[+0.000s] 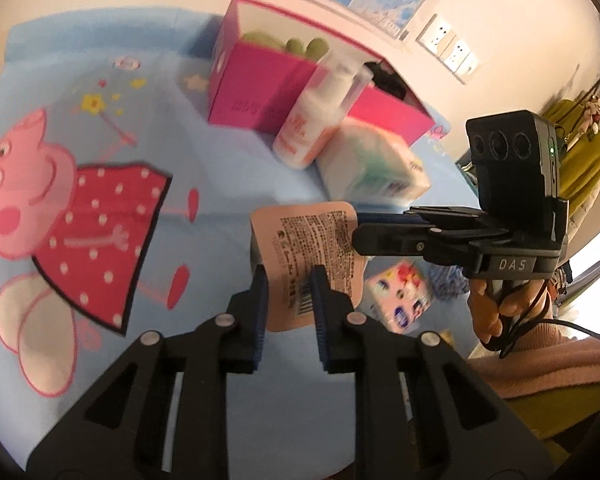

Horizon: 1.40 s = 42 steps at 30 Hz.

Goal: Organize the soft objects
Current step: 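Carry the pouch into the pink box and open the left gripper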

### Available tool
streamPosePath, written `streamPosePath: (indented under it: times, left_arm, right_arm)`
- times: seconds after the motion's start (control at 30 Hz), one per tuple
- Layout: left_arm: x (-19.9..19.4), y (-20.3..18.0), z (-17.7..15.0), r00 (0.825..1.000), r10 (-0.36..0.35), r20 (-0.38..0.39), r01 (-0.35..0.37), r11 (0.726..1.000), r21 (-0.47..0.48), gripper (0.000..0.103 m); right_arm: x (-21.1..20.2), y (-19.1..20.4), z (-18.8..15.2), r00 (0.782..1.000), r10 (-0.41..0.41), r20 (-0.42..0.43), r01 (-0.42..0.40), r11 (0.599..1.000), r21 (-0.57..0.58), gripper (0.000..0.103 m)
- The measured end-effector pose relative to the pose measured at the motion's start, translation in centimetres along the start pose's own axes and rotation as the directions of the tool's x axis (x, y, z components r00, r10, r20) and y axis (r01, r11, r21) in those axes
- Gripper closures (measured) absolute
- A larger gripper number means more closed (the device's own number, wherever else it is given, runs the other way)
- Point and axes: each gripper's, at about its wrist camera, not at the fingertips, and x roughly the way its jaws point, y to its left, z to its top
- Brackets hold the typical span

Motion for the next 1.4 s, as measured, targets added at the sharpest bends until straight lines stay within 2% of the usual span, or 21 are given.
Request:
streamPosePath:
  times: [0.23,0.43,0.7,0.87,1.0,1.4]
  left_arm:
    - [-2.4,-2.4,4.1,0.995,-0.009,0.098,0.001,0.996,0.087,0.081]
    - [-4.7,-4.7,8.1,0.981,-0.006,0.196,-0.026,0.987,0.161,0.081]
    - [-4.5,-5.4,13.3,0.967,0.031,0.252,-0.079,0.981,0.179,0.08]
    - [-2.6,-4.4,16.1,0.971,0.043,0.235,-0.083,0.984,0.16,0.079]
    - [-0.2,-3.1,17.6,0.98,0.051,0.191,-0.075,0.99,0.12,0.077]
    - [5.8,-0.6,19.3,0.993,0.095,0.074,-0.098,0.994,0.048,0.076]
  right_arm:
    - [-4.2,1.7,3.1,0.992,-0.033,0.118,0.041,0.997,-0.066,0.085]
    - [-7.7,3.1,6.5,0.971,-0.056,0.233,0.088,0.988,-0.128,0.085]
    - [-9.3,2.0,11.3,0.947,-0.086,0.31,0.133,0.982,-0.134,0.085]
    - [-8.6,-0.2,13.6,0.945,-0.116,0.305,0.157,0.981,-0.111,0.085]
    - [-7.5,-2.5,14.7,0.949,-0.132,0.285,0.157,0.985,-0.068,0.085]
    - [-3.4,-8.0,15.4,0.966,-0.174,0.189,0.167,0.984,0.055,0.082]
